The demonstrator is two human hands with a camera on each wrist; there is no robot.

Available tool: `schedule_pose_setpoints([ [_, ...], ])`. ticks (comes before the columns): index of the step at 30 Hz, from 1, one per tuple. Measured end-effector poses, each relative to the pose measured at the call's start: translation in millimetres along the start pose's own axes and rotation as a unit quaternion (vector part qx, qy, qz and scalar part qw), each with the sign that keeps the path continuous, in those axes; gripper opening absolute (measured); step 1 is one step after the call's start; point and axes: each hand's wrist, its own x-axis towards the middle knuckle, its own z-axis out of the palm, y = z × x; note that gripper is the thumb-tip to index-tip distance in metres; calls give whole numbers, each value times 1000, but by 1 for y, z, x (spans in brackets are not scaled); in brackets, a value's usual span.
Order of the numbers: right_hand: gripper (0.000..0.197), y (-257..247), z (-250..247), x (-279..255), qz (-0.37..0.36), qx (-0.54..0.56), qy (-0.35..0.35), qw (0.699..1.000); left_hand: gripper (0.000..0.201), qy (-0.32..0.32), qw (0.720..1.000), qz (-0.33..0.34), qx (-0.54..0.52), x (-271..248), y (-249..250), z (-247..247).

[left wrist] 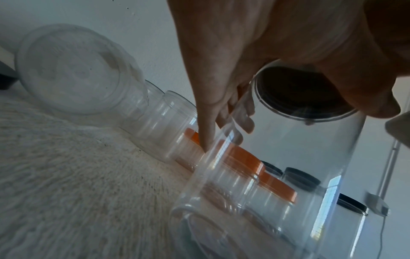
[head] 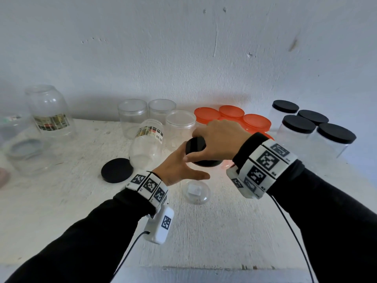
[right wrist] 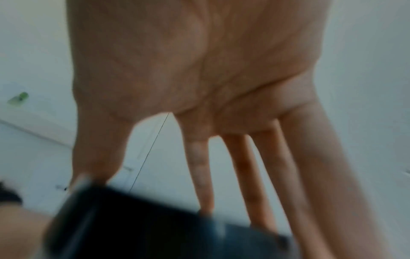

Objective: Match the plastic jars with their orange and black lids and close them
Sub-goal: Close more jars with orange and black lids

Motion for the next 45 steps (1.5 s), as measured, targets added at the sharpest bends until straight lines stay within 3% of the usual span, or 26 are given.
schedule_pose_setpoints([
  [3, 63, 11, -13, -6, -60, 78, -132, 986, 103, -1, 1000, -1, 20, 0, 0, -1],
  [5, 66, 15, -19, -7, -88, 125, -166, 974, 98, -2, 1000, -1, 21, 0, 3, -2],
  [14, 60, 1, -2, 1, -10, 49, 8, 999, 103, -3, 1000, -2, -7, -1, 0, 0],
  [16, 65, 5, -5, 1, -20, 44, -28, 998, 104, -6, 1000, -4, -6, 0, 0, -1],
  [18, 68, 12, -9, -1, -55, 96, -105, 988, 105, -8, 1000, 1, 5, 0, 1, -2],
  [20, 68, 16, -10, -2, -83, 151, -136, 976, 101, -8, 1000, 2, 17, 0, 3, -2],
  [23, 63, 16, -6, 1, -66, 169, -80, 980, 92, -9, 1000, 2, 4, -1, 3, -1],
  [26, 64, 10, -6, 2, -39, 145, -34, 988, 99, -7, 1000, 3, -11, -2, 3, 0],
  [31, 65, 7, -3, -2, -33, 141, -14, 989, 94, -31, 999, 4, -23, -3, 5, -3],
  [36, 59, 1, -1, -5, -28, 134, 19, 990, 76, -10, 1000, 20, -21, -6, 7, -2],
  [45, 65, 5, 6, -12, -9, 150, -21, 988, 81, -8, 999, 30, -9, -8, 6, 2],
])
